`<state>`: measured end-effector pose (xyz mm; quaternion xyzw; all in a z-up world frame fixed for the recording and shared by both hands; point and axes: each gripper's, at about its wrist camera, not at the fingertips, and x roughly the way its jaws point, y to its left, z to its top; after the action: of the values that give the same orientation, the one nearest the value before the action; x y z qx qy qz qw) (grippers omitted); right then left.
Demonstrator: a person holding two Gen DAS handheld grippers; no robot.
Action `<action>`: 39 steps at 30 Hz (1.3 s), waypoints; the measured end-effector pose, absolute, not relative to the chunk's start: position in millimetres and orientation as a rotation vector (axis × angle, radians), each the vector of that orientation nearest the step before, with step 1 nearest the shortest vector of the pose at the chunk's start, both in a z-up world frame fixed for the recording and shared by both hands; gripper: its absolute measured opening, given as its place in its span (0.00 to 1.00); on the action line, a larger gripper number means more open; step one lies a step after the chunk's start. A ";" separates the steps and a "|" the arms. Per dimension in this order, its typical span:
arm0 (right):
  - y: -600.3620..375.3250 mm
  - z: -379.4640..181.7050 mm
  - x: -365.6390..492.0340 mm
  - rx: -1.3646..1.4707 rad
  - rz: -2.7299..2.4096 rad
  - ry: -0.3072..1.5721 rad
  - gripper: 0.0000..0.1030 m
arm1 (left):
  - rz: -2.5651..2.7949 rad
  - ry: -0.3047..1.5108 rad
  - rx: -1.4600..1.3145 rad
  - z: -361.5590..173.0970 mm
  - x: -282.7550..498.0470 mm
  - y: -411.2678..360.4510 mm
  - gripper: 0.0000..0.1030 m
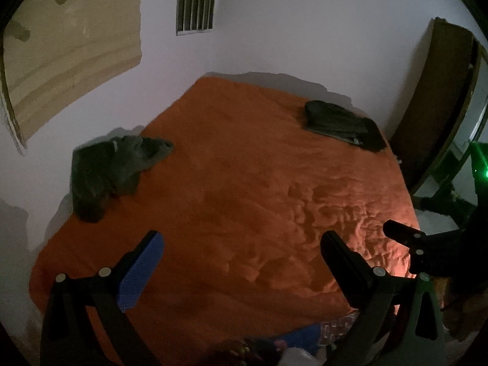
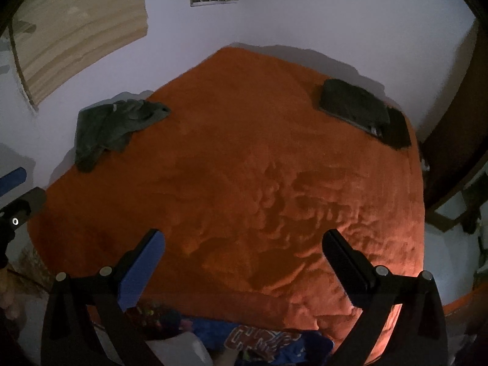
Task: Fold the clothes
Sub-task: 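Move both grippers toward the crumpled grey-green towel on the bed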
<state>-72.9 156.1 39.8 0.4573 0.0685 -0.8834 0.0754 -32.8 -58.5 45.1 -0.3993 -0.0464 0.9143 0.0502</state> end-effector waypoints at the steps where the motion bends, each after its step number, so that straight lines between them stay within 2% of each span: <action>1: 152.0 41.6 -75.7 1.357 -2.646 0.206 1.00 | 2.791 -0.132 -1.214 46.4 -34.8 -60.6 0.99; 4: 136.8 44.1 -84.0 1.320 -2.624 0.210 1.00 | 2.813 -0.104 -1.209 50.3 -40.7 -66.8 0.99; 9: 119.7 35.8 -101.3 1.307 -2.593 0.184 1.00 | 2.800 -0.210 -1.277 33.4 -49.3 -85.4 0.99; 13: 115.6 28.1 -119.3 1.297 -2.579 0.113 1.00 | 2.867 -0.340 -1.385 12.0 -59.4 -114.2 0.99; 20: 95.6 9.7 -149.0 1.287 -2.566 0.115 1.00 | 2.949 -0.586 -1.453 -17.7 -75.6 -174.1 0.99; 33: 28.7 -61.0 -219.0 1.300 -2.463 0.113 1.00 | 2.987 -0.776 -1.663 -84.0 -118.1 -251.1 0.99; 39: -2.9 -105.4 -253.5 1.333 -2.385 0.056 1.00 | 2.968 -0.953 -1.773 -127.3 -132.7 -298.7 0.99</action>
<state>-253.5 -2.9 -105.4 0.4776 0.0202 -0.8545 0.2031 -132.7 -298.7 -127.3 -0.4824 -0.2592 0.8072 -0.2204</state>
